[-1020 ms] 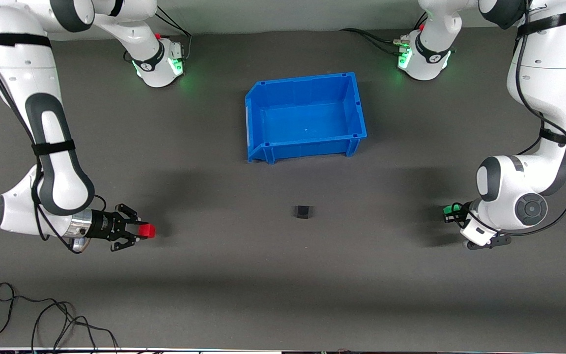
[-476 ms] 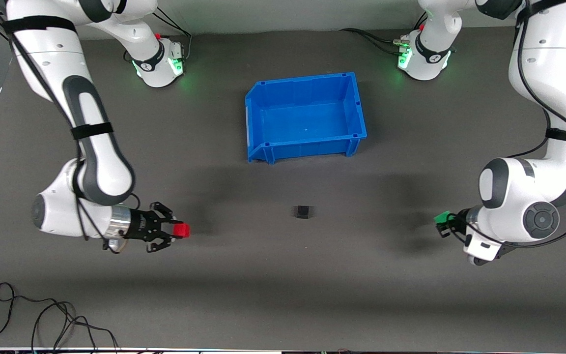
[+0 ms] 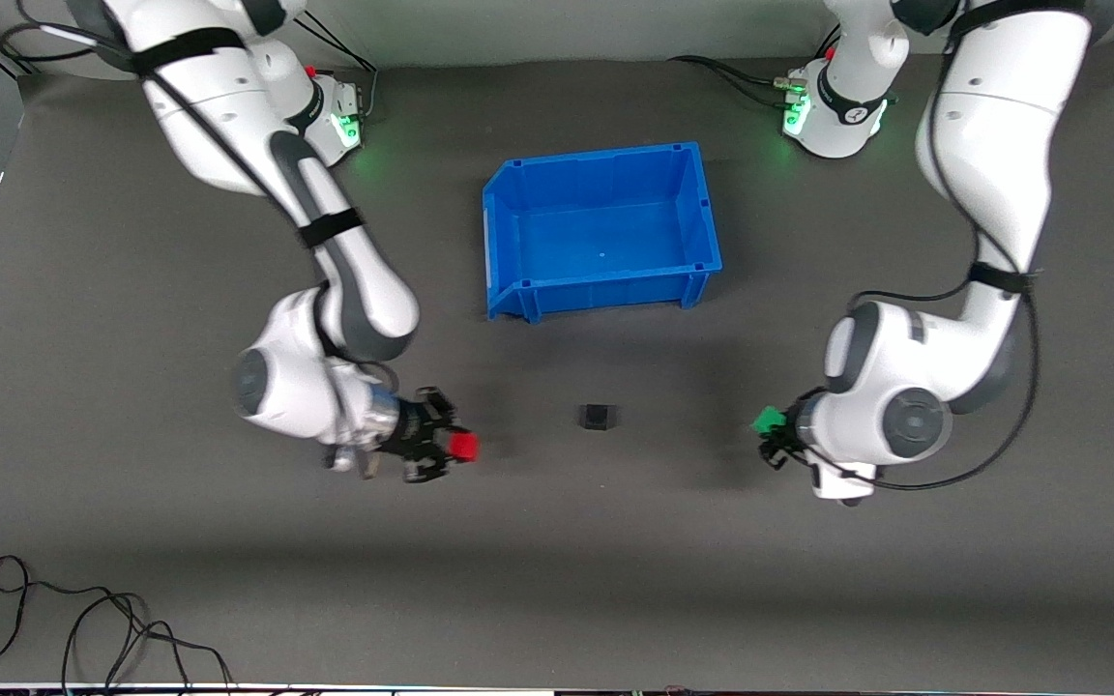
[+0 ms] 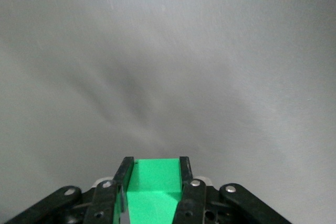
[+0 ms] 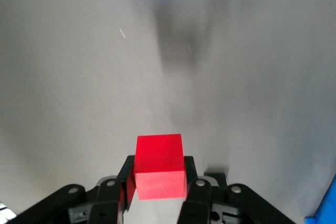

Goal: Attach green and red cubes to black cube
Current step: 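Carry the red cube and the green cube toward the black cube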

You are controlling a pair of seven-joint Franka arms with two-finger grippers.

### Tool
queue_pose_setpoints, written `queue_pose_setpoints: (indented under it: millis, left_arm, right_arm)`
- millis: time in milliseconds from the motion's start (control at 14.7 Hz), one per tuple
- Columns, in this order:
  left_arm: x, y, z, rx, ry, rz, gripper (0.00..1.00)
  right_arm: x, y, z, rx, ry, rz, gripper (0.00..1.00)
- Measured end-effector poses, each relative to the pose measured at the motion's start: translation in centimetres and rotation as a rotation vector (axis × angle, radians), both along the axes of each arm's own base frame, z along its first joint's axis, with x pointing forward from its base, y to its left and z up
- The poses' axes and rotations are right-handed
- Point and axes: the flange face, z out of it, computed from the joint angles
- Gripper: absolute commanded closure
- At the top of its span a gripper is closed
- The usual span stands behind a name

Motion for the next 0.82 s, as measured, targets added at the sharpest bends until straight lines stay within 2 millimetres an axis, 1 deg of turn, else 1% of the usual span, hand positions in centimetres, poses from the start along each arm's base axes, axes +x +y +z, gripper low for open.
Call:
queue_pose_setpoints:
  millis: [68, 204, 340, 408, 612, 816]
  left_arm:
    - [-0.2, -1.7, -0.4, 0.004, -0.017, 0.093, 1.0]
    - [-0.7, -5.3, -1.3, 0.003, -0.047, 0.266, 1.0]
    - [-2.0, -8.5, -2.8, 0.01, -0.036, 0.361, 1.0]
    - [-2.6, -9.8, -3.5, 0.013, -0.028, 0.391, 1.0]
    - [-4.1, -12.9, -4.3, 0.015, -0.021, 0.465, 1.0]
    - [-5.1, -15.6, -4.7, -0.008, -0.042, 0.532, 1.0]
  right_arm:
    - [-0.5, 1.7, -0.4, -0.001, 0.001, -0.004, 0.71]
    - [-1.3, 4.4, -1.5, 0.001, 0.002, -0.004, 0.71]
    - [-2.4, 6.6, -3.0, 0.001, 0.008, 0.002, 0.71]
    - [-3.0, 7.5, -3.7, -0.003, 0.012, 0.004, 0.71]
    - [-4.3, 9.2, -5.1, -0.013, 0.03, 0.016, 0.71]
    - [-5.3, 10.6, -5.8, -0.019, 0.037, 0.038, 0.71]
